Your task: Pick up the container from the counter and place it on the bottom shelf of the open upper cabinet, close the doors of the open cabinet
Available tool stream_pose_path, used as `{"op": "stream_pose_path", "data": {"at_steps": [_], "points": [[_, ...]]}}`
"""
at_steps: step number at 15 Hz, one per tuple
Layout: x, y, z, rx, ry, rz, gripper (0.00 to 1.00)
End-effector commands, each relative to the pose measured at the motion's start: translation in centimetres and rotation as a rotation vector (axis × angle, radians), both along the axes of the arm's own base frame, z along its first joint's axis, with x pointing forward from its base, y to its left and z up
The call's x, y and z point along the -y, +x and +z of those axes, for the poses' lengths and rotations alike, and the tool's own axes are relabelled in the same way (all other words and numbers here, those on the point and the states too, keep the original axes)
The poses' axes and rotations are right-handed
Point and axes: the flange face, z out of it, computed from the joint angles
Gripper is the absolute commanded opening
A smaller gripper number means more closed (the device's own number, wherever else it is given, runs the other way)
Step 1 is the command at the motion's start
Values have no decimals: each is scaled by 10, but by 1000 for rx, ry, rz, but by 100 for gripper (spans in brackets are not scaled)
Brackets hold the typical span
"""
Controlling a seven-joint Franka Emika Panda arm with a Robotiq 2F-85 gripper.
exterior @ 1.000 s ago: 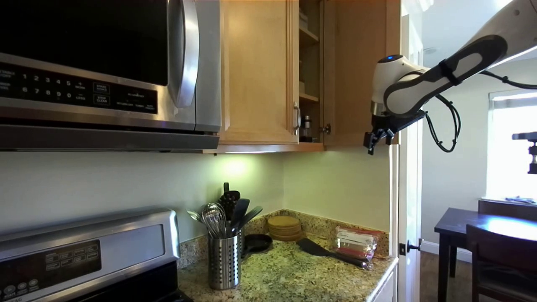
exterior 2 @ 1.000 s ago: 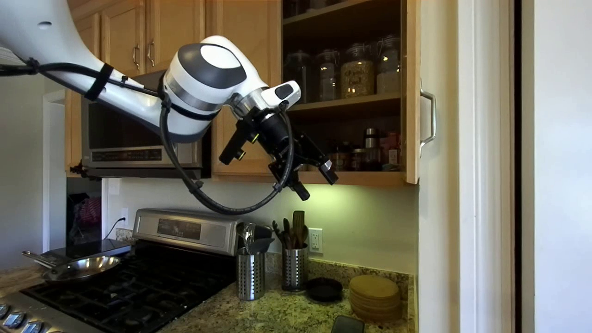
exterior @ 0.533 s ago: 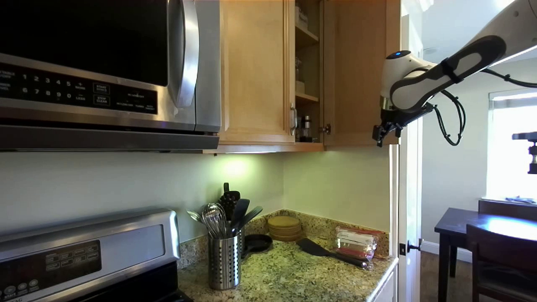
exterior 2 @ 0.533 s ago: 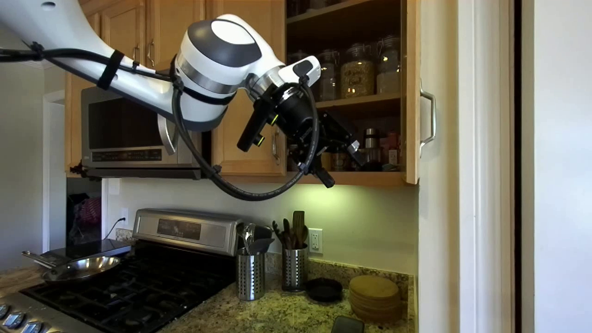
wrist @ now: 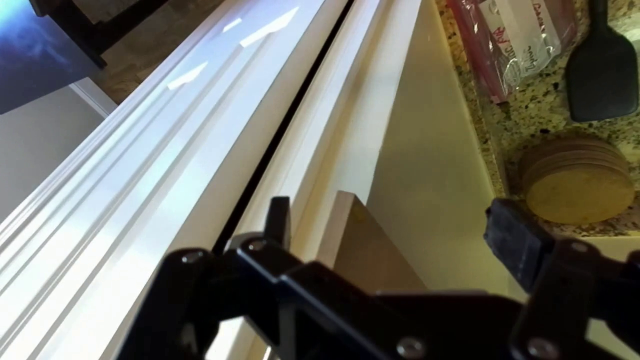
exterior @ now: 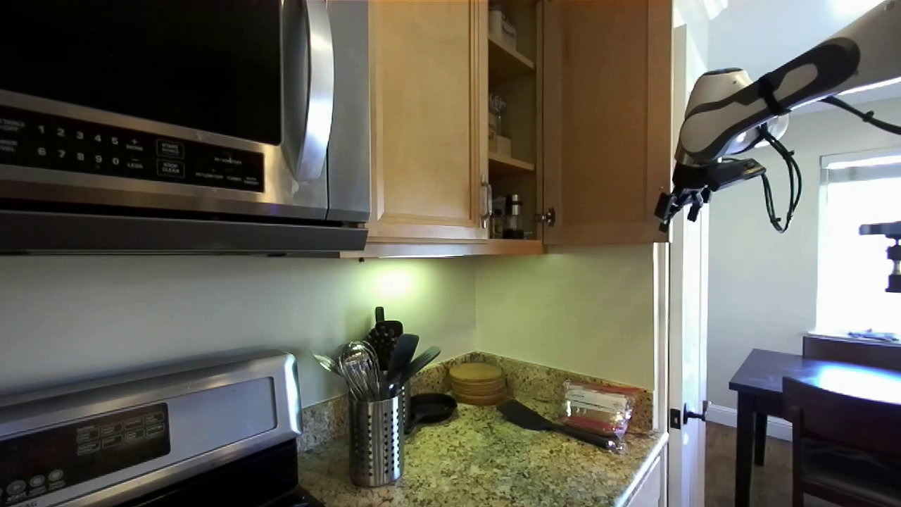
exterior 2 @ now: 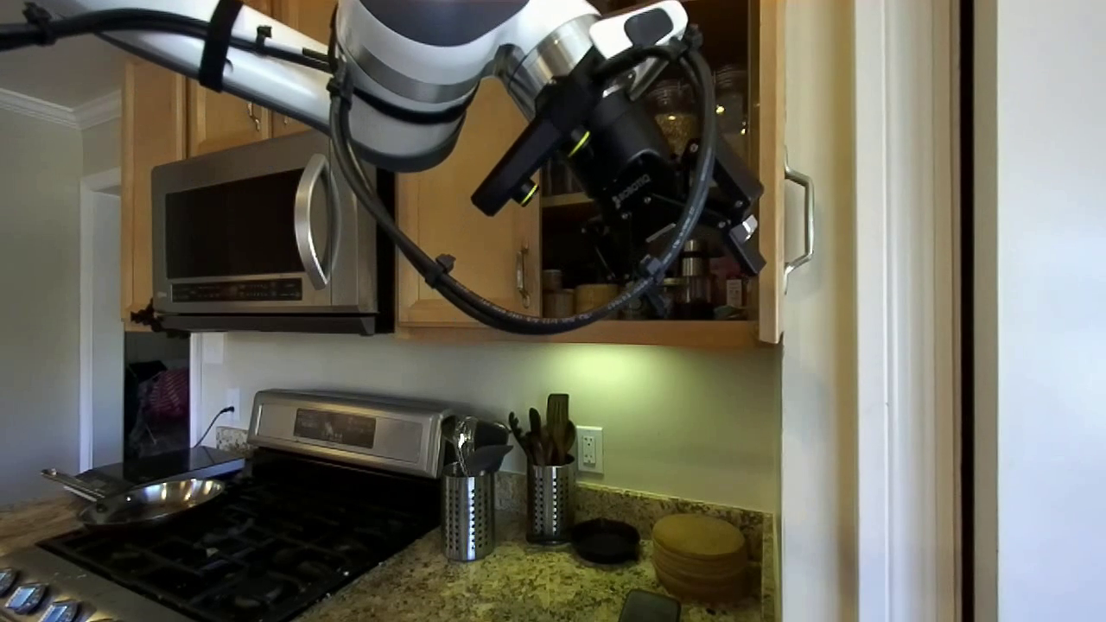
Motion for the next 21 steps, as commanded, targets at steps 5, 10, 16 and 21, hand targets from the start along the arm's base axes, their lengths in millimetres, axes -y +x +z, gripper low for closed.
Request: {"op": "stream_pose_path", "data": {"at_steps": [5, 10, 16, 21], "points": [[34, -27, 10, 97, 73, 99, 100], [42, -26, 2, 156, 156, 168, 100], [35, -6, -9, 239, 159, 279, 100], [35, 13, -30, 173, 141, 288, 100]]}}
